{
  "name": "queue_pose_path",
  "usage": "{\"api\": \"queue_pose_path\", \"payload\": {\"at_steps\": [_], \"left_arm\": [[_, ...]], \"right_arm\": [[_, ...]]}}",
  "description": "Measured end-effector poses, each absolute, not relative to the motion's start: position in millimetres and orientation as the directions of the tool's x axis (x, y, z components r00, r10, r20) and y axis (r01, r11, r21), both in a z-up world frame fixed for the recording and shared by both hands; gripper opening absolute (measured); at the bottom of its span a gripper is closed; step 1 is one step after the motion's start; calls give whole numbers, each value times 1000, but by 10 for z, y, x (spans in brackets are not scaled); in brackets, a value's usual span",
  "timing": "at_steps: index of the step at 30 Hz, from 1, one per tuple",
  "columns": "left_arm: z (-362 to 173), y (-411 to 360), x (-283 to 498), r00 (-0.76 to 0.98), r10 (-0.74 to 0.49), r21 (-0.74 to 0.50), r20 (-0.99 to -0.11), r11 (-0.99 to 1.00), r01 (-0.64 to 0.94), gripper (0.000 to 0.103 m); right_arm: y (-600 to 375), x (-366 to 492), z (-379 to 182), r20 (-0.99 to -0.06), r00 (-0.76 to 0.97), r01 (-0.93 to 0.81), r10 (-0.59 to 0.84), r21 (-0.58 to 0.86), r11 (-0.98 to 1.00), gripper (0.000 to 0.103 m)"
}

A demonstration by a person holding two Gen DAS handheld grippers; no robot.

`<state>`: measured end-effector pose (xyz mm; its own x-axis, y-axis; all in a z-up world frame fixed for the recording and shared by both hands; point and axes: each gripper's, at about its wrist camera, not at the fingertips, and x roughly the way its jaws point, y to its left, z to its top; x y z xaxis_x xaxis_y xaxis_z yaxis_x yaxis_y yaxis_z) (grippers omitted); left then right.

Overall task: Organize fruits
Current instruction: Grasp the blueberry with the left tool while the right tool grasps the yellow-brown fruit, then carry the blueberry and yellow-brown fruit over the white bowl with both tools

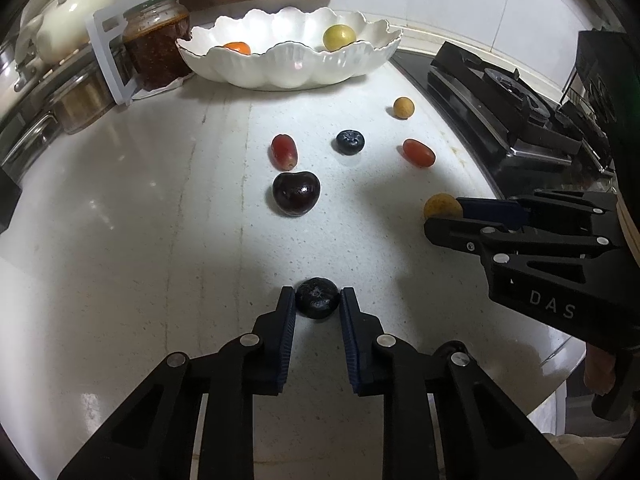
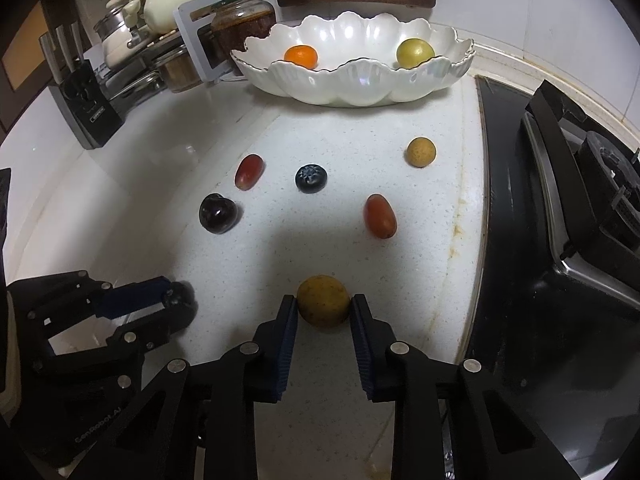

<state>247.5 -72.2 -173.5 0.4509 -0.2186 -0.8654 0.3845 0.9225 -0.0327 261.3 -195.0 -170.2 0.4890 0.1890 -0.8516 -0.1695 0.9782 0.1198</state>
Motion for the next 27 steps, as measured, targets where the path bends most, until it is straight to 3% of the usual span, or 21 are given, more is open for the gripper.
{"api": "queue_pose_path", "payload": {"at_steps": [27], "left_arm": [[-1038,-622,2465,604,-276,-71,-748,937,342,23]], "right_arm": [[-1968,2434,-1069,-747,638,-146,190,125,981,28]]}}
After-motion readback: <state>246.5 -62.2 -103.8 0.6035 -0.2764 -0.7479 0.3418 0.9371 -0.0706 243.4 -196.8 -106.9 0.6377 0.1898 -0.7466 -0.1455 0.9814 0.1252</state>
